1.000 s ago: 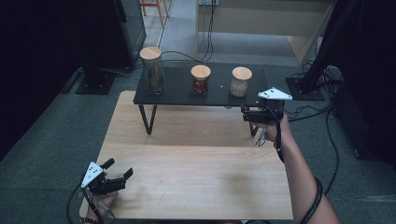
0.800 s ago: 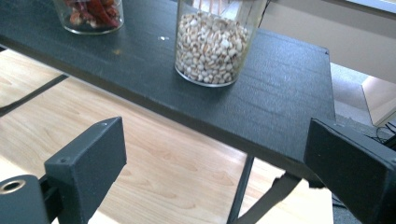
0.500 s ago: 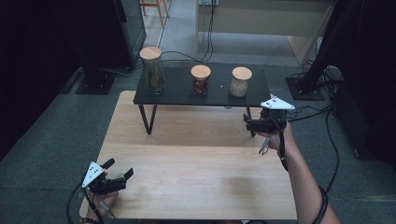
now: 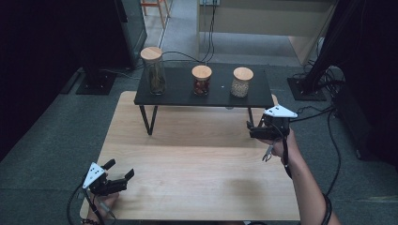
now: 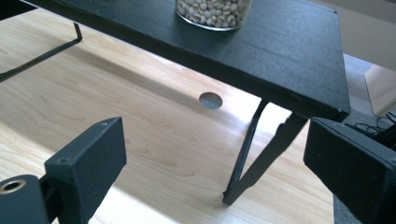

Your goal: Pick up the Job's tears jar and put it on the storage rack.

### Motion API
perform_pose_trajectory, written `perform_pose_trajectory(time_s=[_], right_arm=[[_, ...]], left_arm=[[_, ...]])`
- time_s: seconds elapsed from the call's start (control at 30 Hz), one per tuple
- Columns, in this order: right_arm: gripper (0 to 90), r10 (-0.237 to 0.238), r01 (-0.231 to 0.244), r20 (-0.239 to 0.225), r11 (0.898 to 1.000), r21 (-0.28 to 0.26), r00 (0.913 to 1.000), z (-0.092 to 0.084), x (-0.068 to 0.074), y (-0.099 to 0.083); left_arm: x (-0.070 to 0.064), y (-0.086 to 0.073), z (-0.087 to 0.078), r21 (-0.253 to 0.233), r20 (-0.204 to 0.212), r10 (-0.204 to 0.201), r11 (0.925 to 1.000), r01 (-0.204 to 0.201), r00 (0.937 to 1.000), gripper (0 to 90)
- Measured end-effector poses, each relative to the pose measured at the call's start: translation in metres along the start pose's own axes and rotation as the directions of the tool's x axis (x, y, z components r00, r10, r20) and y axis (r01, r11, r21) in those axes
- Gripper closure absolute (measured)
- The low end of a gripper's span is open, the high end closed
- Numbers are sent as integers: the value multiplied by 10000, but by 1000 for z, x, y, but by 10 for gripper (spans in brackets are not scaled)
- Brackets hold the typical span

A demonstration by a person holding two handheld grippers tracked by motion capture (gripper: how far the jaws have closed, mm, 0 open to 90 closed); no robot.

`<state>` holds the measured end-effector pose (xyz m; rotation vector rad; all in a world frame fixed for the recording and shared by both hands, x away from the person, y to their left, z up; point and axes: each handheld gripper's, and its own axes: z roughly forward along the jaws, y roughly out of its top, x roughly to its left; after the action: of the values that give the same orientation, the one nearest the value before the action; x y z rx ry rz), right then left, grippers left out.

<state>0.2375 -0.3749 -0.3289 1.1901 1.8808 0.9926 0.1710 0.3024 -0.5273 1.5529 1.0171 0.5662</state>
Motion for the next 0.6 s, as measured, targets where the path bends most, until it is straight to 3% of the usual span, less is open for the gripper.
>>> perform_pose_trajectory(time_s=[0.6], right_arm=[[57,194,-203,278,9992,342,9994,-3,-9,-29]], left_arm=[[-1,1,1,56,-29,42,10000,-42,10000,2]])
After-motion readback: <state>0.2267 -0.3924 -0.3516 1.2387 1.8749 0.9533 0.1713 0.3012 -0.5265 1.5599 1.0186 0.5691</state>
